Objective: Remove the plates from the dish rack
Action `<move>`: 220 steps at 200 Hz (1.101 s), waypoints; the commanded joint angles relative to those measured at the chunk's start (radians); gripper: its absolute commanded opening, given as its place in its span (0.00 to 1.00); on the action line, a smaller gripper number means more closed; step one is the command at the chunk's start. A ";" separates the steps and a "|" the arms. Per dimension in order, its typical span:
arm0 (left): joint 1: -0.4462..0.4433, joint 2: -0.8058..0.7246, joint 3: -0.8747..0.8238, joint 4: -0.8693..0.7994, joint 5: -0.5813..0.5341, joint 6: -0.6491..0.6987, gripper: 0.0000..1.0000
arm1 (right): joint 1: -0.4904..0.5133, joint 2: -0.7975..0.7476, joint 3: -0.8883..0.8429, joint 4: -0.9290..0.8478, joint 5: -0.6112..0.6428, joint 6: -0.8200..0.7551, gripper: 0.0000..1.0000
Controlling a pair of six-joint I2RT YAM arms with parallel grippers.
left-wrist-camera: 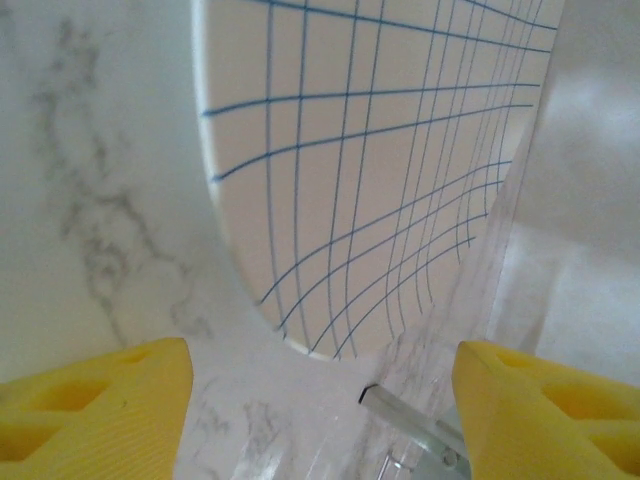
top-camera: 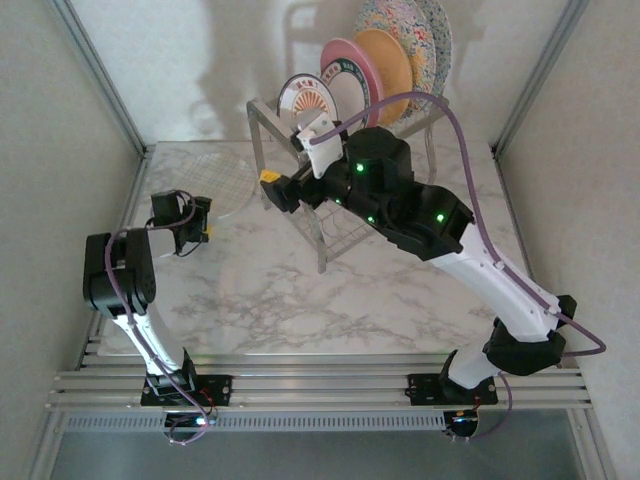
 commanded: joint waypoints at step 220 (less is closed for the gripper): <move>-0.313 -0.687 0.420 -0.063 -0.081 0.332 0.74 | -1.122 0.067 -0.088 0.523 -0.764 0.349 0.77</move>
